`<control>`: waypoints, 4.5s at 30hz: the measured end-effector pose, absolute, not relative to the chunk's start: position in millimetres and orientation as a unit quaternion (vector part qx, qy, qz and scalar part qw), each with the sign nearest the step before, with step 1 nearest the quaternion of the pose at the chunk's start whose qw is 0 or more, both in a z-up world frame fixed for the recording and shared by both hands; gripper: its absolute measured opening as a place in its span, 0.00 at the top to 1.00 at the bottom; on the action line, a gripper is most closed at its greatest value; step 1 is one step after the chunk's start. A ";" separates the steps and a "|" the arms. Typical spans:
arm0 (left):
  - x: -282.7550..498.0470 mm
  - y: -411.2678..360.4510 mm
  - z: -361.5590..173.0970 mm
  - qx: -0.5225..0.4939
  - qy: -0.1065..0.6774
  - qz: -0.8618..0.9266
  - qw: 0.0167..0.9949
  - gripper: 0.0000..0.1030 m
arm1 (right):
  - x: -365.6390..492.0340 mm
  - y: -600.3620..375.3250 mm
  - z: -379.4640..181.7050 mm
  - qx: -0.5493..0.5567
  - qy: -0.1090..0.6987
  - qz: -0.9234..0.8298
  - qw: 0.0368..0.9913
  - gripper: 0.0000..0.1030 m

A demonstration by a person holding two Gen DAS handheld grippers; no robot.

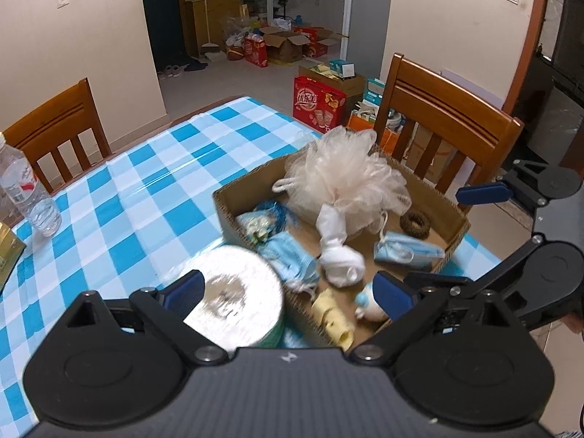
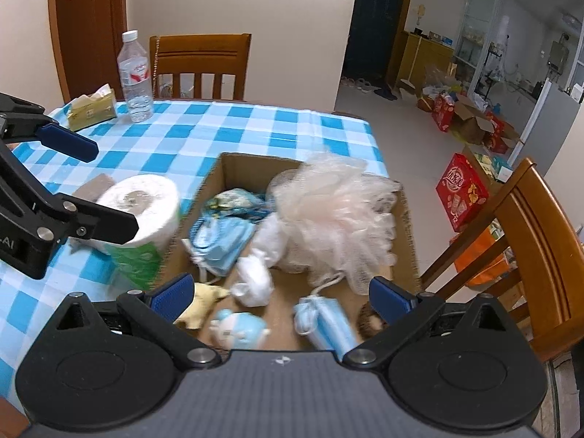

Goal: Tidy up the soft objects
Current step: 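Withdraw both open tools from the box back over the table, then close the left tool on one beige sachet while the right tool approaches the other, then close the right tool on the second beige linen sachet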

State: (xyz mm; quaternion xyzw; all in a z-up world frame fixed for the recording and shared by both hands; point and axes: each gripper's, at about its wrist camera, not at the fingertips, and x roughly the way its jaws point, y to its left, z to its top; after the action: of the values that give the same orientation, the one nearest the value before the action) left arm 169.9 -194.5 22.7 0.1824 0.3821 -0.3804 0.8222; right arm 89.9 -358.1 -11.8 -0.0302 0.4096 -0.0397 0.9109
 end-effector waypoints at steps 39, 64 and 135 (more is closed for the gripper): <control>357.2 -64.7 -76.7 0.141 0.513 -0.245 0.810 0.06 | 125.4 -148.1 -61.0 -0.060 0.455 0.093 0.884 0.00; 380.1 -75.2 -109.2 0.143 0.549 -0.234 0.789 0.10 | 218.7 -83.5 -116.0 -0.179 0.458 0.196 0.849 0.00; 364.2 -74.3 -116.2 0.176 0.537 -0.248 0.787 0.57 | 224.9 -95.4 -132.0 -0.060 0.501 0.083 0.859 0.22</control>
State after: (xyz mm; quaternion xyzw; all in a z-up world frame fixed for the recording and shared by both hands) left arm 364.2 -74.3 -116.2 0.1760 0.5367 -0.2482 0.7870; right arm 224.9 -95.4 -132.0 -0.0604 0.5012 0.0827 0.8593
